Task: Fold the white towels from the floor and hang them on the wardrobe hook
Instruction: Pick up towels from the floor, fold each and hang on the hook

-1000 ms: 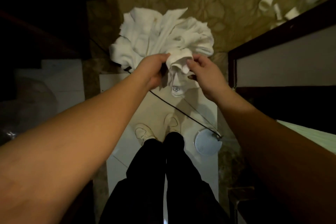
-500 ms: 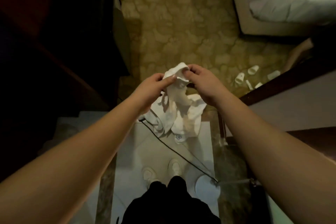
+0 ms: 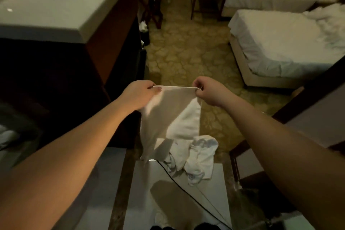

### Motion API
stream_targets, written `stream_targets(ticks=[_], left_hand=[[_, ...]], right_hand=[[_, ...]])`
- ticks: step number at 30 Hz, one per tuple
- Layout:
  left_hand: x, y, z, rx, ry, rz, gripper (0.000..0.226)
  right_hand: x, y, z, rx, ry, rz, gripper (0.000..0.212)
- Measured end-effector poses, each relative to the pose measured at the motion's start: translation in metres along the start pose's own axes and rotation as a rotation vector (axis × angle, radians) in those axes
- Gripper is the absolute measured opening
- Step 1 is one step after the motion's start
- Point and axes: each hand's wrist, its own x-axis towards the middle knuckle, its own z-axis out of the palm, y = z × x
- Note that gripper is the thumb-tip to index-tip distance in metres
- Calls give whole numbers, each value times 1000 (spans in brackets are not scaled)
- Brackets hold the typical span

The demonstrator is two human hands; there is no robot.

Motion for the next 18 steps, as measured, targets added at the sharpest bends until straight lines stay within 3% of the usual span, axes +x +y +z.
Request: stream_targets(ticks=[4,11,13,18], left_hand=[[-34,-5,-39,1,46,3,32],[-138,-12,-69,175,87,-88,25],[-181,-15,-74,300,71,-99,39],[-297,-46,-73,424,-12,-214,26]], right_hand=[[-20,-9,9,-273,-103,7,20],[-82,-39,24,-289,-21,-64,28],[-106,-46,27,-289,20,-90,32],[-177,-71,42,-247,146,-249,27]])
